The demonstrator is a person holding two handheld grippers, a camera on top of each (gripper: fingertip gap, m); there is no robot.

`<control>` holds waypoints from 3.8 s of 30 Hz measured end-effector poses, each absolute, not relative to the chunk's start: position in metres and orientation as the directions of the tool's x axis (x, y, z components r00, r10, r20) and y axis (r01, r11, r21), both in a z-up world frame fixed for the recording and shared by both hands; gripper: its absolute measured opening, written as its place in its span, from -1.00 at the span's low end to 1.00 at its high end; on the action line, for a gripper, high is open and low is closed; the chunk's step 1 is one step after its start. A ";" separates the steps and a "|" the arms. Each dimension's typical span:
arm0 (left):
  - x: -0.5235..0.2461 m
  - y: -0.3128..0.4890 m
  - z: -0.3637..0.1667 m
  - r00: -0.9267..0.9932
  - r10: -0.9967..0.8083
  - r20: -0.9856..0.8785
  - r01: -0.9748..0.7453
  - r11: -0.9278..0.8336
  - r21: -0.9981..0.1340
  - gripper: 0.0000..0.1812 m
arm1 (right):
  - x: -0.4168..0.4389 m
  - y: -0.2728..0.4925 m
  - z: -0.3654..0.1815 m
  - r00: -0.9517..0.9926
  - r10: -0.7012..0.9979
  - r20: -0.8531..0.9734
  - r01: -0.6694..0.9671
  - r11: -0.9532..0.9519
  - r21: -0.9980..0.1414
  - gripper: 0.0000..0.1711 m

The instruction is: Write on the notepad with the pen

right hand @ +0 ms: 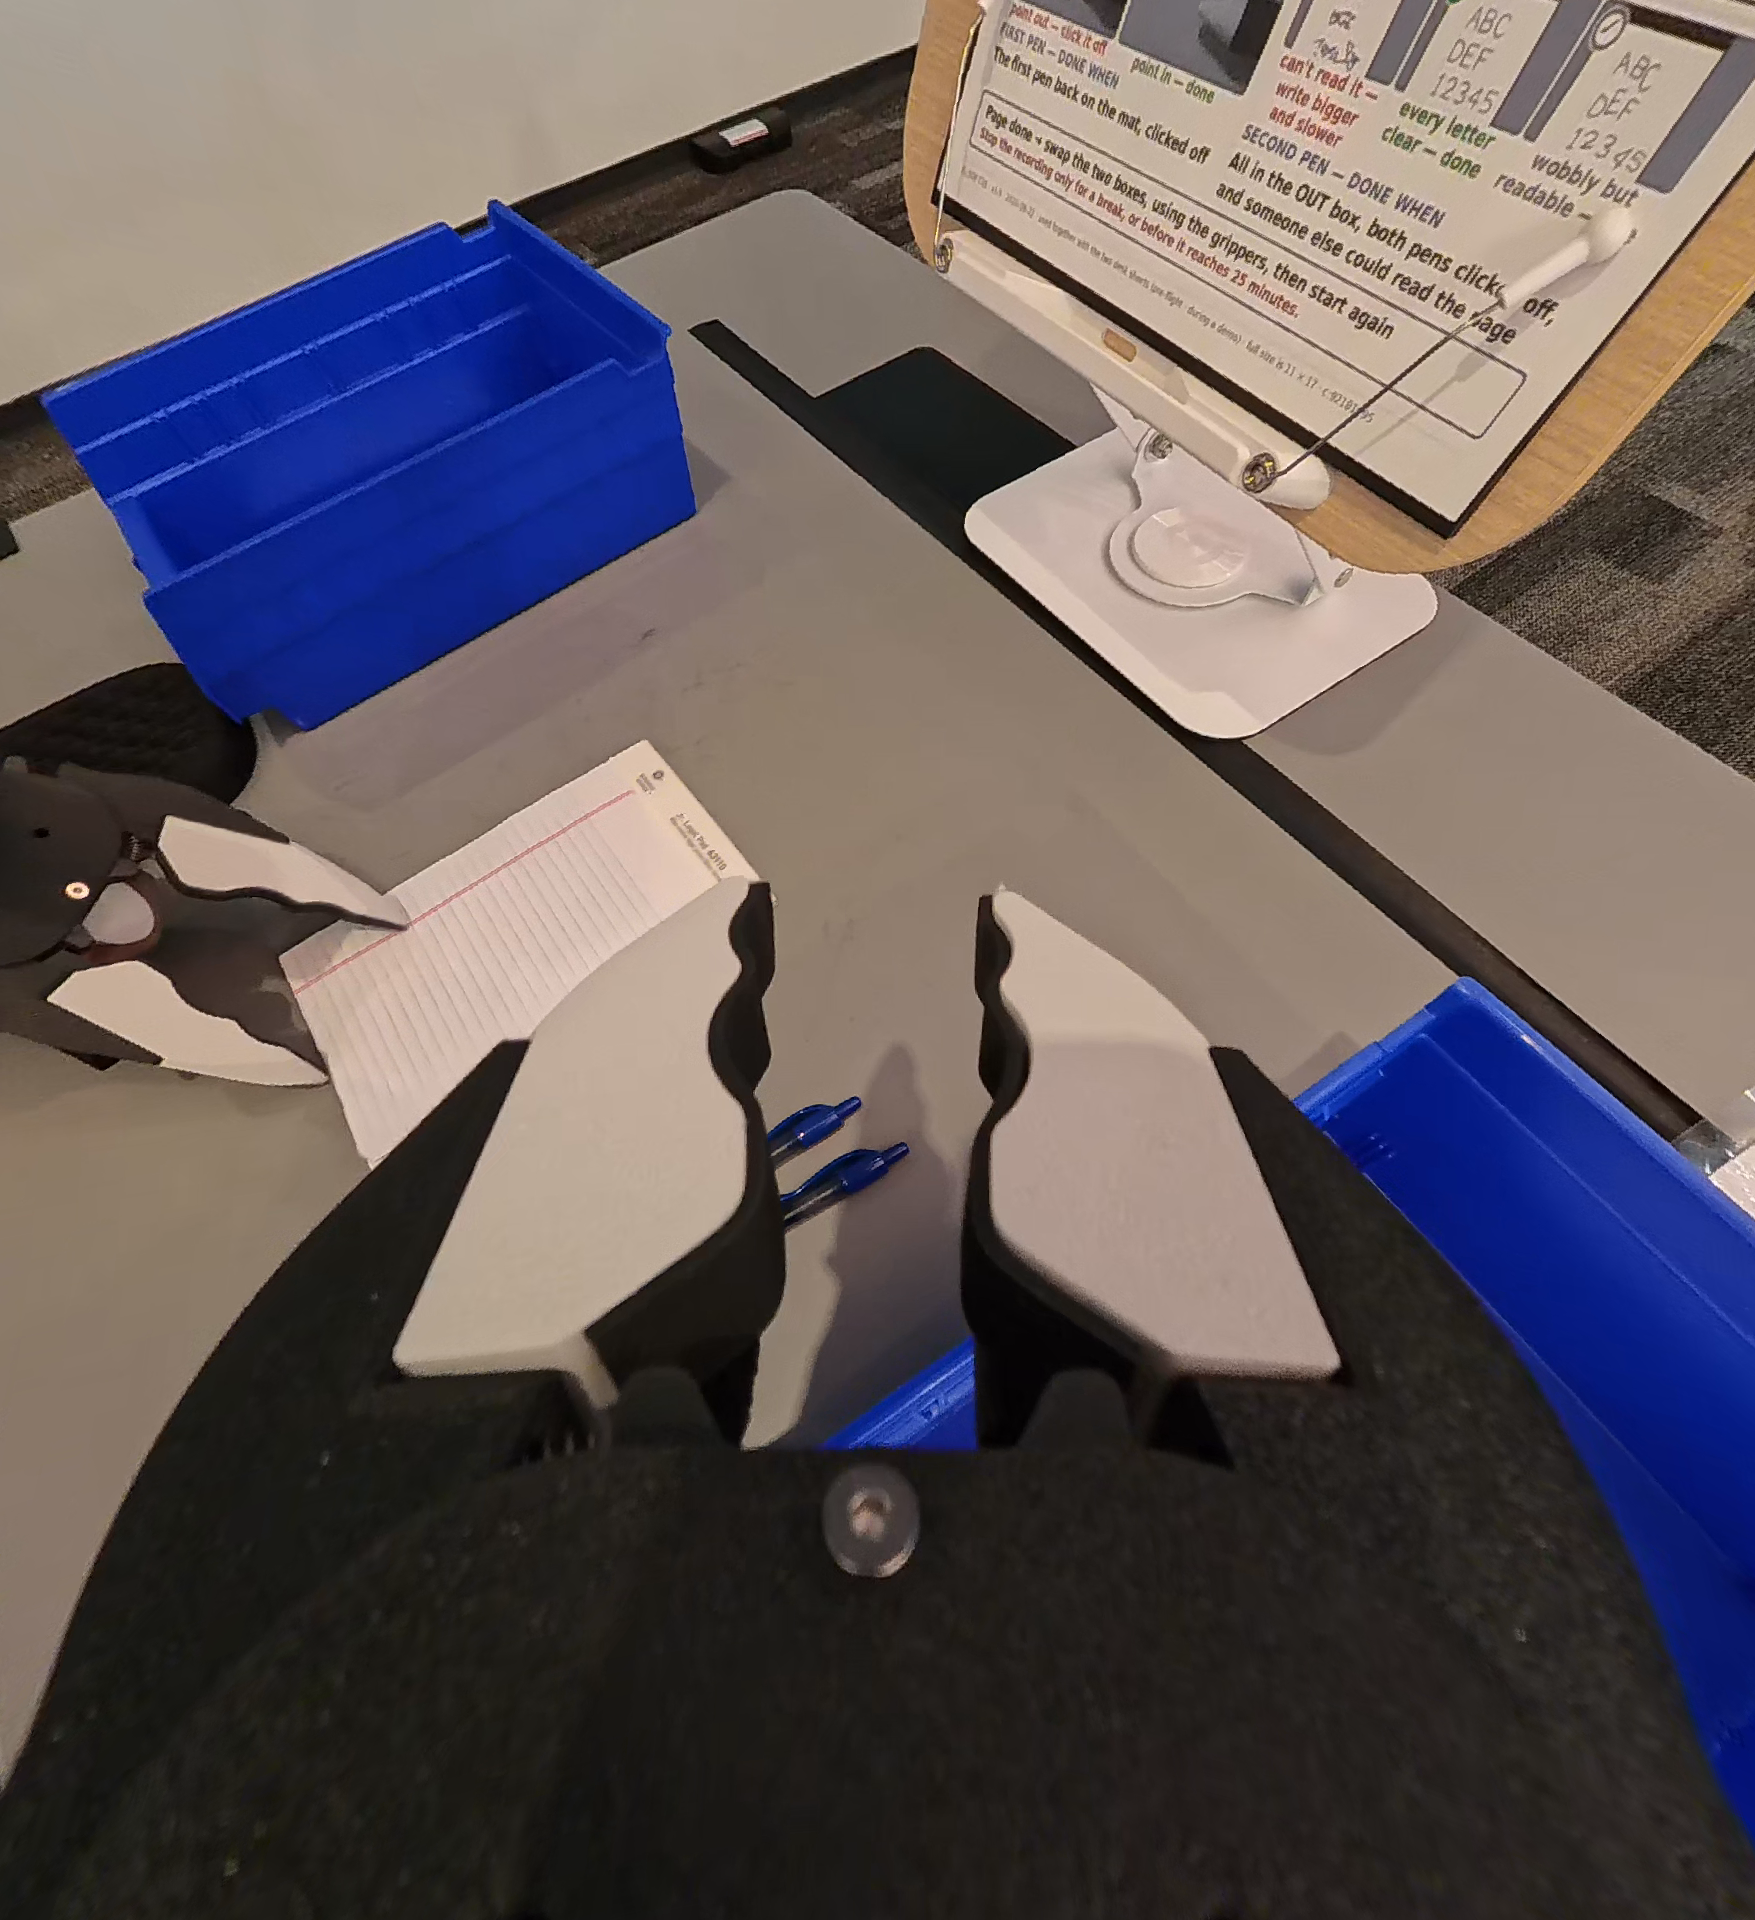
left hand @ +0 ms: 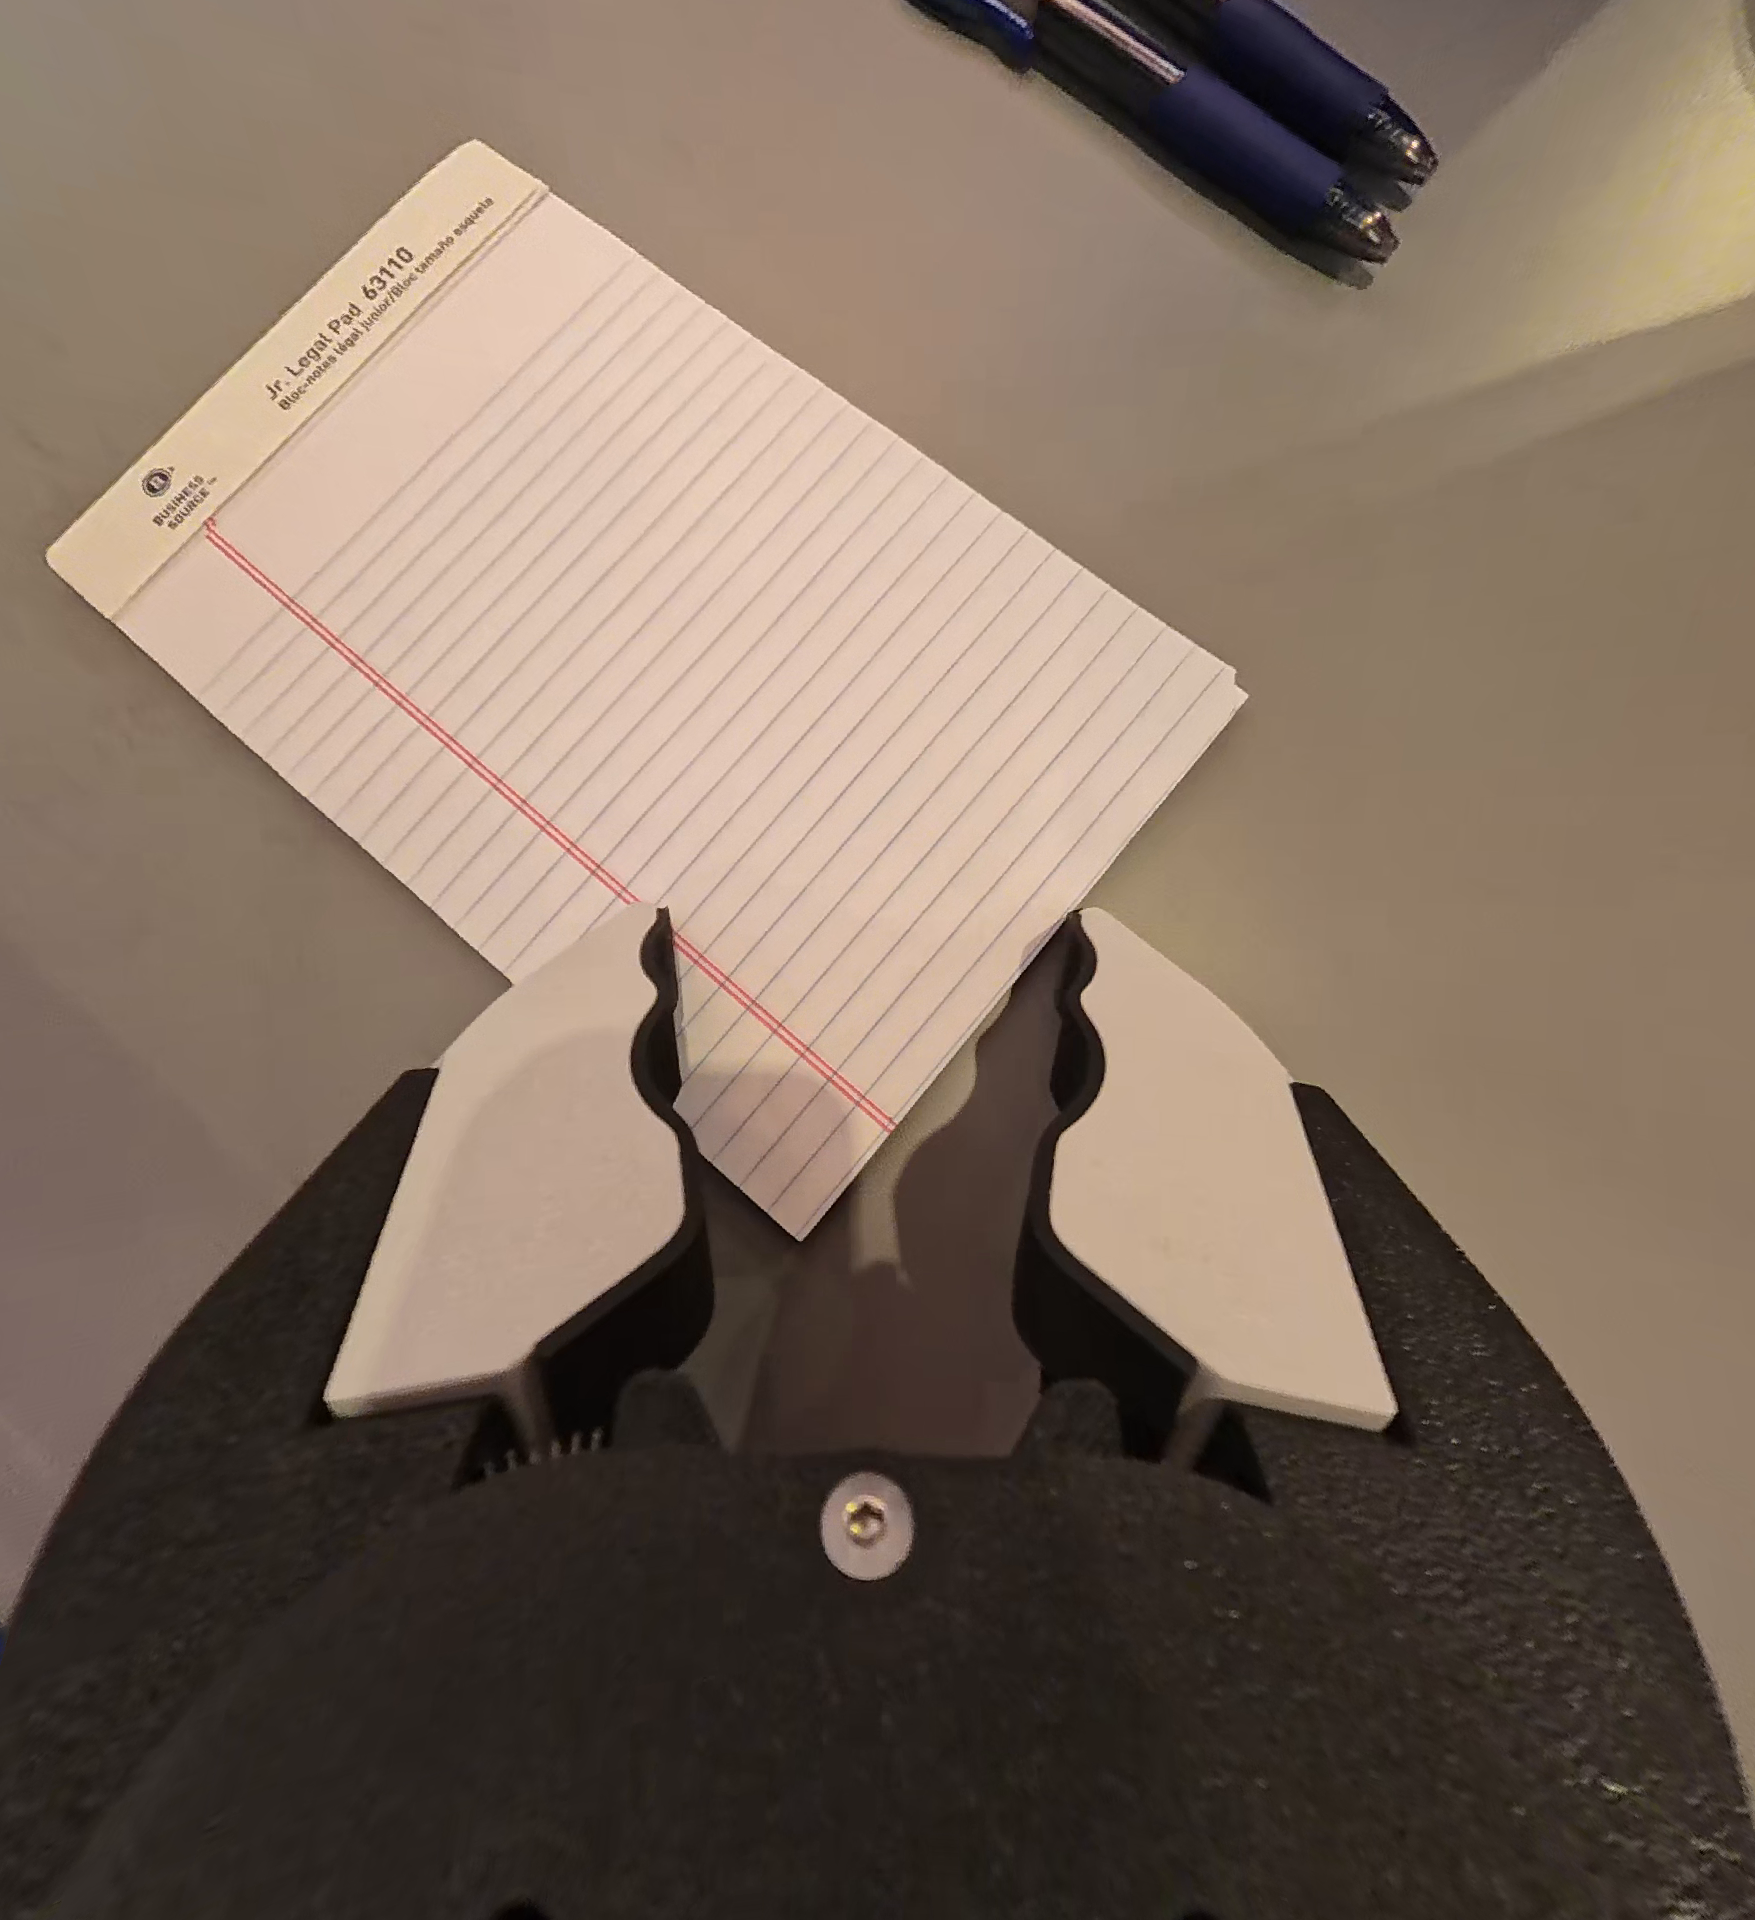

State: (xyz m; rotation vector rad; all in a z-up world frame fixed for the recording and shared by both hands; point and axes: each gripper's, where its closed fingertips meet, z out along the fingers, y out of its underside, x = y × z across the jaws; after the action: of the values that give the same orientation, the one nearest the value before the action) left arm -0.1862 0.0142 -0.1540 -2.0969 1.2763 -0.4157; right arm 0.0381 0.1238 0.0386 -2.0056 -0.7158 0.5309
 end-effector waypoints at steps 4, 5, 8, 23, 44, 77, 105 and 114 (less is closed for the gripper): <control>-0.186 0.018 -0.154 0.486 -0.872 -0.055 -0.666 -0.329 -0.670 -0.22 | 0.039 0.124 0.038 0.739 0.669 -0.084 0.279 -0.417 -0.865 -0.57; -0.187 0.019 -0.154 0.490 -0.870 -0.055 -0.665 -0.332 -0.669 -0.22 | 0.039 0.125 0.038 0.739 0.668 -0.085 0.279 -0.418 -0.865 -0.57; -0.187 0.021 -0.153 0.494 -0.868 -0.057 -0.662 -0.333 -0.671 -0.22 | 0.039 0.125 0.036 0.741 0.667 -0.080 0.284 -0.419 -0.862 -0.57; -0.178 0.015 0.003 0.608 -0.787 -0.104 -0.159 0.008 -0.987 -0.13 | 0.035 0.118 0.121 0.792 0.513 0.331 0.356 0.053 -0.933 -0.36; -0.190 -0.023 0.025 0.551 -0.826 -0.117 -0.171 0.026 -0.985 -0.31 | 0.320 0.033 -0.042 0.984 -0.063 -0.169 -0.163 -0.709 -0.686 -0.47; -0.248 -0.022 0.033 0.632 -0.772 -0.069 -0.151 -0.036 -0.988 -0.30 | 0.357 0.040 -0.034 0.954 -0.268 -0.134 -0.281 -0.646 -0.710 -0.77; -0.170 0.178 0.099 0.840 -0.472 -0.268 -0.262 0.080 -0.962 -0.60 | 0.016 0.154 0.102 0.892 0.316 0.323 0.306 0.102 -0.946 -1.00; -0.187 0.224 0.055 0.892 -0.378 -0.249 -0.285 -0.041 -0.958 -0.75 | -0.012 0.162 0.079 0.876 0.471 0.101 0.069 0.085 -0.994 -0.84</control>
State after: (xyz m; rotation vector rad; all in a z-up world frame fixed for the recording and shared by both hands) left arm -0.1867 0.2241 0.0549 -1.6353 0.5218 -0.0809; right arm -0.0117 0.1621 0.0793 -1.4685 -0.4533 0.3155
